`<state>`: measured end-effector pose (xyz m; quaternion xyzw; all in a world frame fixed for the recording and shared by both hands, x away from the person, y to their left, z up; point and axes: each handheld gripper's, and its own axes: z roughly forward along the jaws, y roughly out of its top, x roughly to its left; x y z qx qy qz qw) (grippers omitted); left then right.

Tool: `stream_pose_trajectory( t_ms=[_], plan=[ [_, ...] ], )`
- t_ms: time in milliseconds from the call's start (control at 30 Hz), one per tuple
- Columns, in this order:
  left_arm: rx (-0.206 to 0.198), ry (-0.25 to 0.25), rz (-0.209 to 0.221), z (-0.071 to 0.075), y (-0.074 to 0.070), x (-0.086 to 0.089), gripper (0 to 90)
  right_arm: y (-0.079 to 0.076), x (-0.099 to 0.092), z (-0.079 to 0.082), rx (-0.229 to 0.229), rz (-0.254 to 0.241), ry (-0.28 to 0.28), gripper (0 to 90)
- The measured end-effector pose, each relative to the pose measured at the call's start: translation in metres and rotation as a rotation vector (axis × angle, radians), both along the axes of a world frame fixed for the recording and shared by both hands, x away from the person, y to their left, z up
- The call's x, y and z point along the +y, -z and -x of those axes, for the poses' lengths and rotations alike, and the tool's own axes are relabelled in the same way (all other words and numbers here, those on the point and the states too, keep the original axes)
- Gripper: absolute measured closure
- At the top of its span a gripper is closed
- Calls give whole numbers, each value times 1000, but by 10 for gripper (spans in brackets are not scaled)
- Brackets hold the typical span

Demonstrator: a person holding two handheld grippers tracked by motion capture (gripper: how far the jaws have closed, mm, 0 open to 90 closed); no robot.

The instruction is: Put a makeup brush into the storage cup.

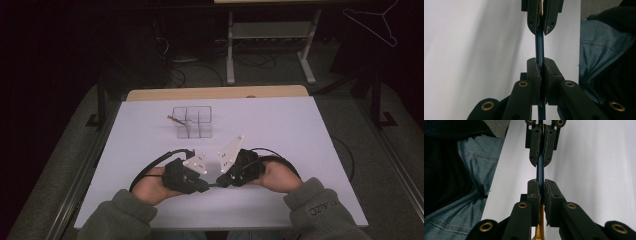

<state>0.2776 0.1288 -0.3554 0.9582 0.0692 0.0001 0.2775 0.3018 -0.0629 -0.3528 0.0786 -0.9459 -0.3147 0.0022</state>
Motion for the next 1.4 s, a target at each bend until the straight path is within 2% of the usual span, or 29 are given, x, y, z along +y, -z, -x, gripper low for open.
stream_pose_trajectory(
  t_ms=[433, 600, 733, 867, 1000, 1100, 1133, 1233, 1367, 1400],
  plan=[
    [2, -3, 14, 2, 1, 2, 844, 2, -4, 3, 9, -27, 24, 816],
    [15, -9, 17, 1, 4, 5, 845, 5, -3, 4, 15, -13, 29, 805],
    [14, -16, 28, 1, 4, 9, 845, 5, -4, 2, 11, -28, 45, 745],
    [18, -36, 35, 0, 4, 13, 844, 3, -9, 1, 6, -62, 87, 686],
    [27, -34, 43, 0, 6, 13, 845, 5, -9, 0, 6, -54, 92, 663],
    [28, -16, 60, 1, 5, 13, 845, 6, -7, 1, 12, -39, 91, 672],
    [29, -18, 65, 1, 4, 13, 844, 7, -6, 2, 22, -33, 73, 727],
    [31, -15, 75, 0, 3, 14, 844, 8, -4, 2, 25, -39, 46, 797],
    [45, -6, 71, 0, 4, 12, 837, 7, -4, 3, 43, -11, 24, 829],
    [44, -13, 66, 1, 4, 11, 768, 7, -2, 1, 41, 6, 5, 830]
  ],
)
